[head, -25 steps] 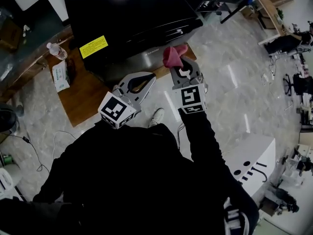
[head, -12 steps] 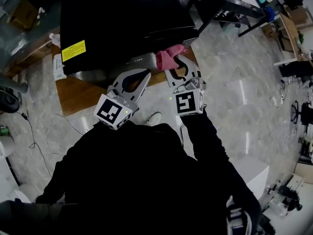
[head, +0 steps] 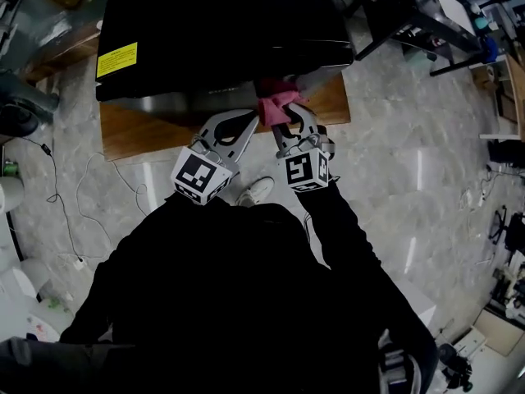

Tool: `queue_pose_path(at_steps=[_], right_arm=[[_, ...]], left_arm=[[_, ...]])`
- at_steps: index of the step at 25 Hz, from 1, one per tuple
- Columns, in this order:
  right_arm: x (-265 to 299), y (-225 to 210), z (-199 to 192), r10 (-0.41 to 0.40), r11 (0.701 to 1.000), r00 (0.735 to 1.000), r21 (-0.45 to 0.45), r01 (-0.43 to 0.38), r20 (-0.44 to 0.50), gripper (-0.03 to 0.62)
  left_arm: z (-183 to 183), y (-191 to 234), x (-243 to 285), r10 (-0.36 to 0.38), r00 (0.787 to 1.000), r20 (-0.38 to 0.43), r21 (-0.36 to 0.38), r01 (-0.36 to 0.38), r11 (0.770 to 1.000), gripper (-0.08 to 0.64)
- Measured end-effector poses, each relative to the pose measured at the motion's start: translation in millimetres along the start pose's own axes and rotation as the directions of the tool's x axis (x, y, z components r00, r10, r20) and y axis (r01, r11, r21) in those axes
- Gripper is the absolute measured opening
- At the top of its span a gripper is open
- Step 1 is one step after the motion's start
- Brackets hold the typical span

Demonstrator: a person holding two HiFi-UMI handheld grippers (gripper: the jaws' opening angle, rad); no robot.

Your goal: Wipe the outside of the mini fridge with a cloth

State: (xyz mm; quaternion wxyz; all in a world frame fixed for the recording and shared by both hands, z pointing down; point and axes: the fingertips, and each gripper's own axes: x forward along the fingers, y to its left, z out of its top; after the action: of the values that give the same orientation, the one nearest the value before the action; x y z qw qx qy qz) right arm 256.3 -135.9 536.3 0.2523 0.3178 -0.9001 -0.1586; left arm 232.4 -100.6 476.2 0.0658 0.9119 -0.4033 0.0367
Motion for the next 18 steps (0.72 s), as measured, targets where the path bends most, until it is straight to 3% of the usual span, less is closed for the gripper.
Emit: queue_pose_path(at_steps=[4,9,14,18], right_arm=[[24.9,29.2,-46.0,0.095,0.995,0.992,0.018,-0.094,-0.081,0.083],[48.2,56.9,-96.0,0.187,0.982,0.971,0.024,-0.186,-0.147,0.083],[63.0,79.4,-145.3,0.273,0.961,0.936,0.033,-0.273,-0.222,0.081],[81.5,100.9,-178.3,0.332,0.942,0.897,0.055,-0.331,-0.293,0.081]], left_arm=[[-60.3,7.9,16.8,0.021,0.993,-0.119,-0.027,-0.024,0.999,0.002],[-135.3,15.6,30.3,0.041,0.964,-0.261,-0.067,-0.061,0.996,0.002],[-206.9,17.8,50.2,0.042,0.92,-0.39,-0.135,-0.102,0.986,0.002],[-250.4,22.6,48.4,0.03,0.872,-0.489,-0.186,-0.137,0.973,0.002]])
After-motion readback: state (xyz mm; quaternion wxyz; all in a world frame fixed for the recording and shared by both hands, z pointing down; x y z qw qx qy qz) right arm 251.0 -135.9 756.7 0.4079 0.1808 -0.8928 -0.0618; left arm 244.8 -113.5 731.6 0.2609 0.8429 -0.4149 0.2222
